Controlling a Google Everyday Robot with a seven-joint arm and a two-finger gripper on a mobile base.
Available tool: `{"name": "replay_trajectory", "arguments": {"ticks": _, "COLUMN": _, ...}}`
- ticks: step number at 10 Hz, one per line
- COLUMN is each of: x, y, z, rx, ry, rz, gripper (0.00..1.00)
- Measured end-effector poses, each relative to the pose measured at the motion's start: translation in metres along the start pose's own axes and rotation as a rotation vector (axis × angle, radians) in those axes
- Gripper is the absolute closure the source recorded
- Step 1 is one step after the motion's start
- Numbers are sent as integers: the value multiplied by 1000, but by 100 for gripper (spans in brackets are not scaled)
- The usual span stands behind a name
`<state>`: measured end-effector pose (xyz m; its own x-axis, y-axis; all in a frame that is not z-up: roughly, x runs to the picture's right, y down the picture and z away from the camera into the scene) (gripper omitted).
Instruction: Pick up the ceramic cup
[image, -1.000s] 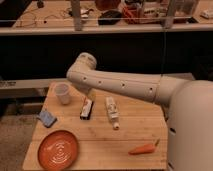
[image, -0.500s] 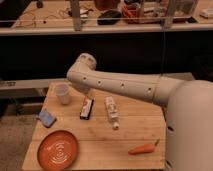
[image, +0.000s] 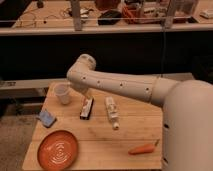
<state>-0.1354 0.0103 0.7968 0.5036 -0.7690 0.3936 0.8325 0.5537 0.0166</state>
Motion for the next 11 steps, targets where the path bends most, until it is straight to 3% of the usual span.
{"name": "replay_trajectory", "arguments": {"ticks": 11, "x": 0, "y": -17, "z": 30, "rx": 45, "ry": -81, "rz": -79, "gripper": 20}}
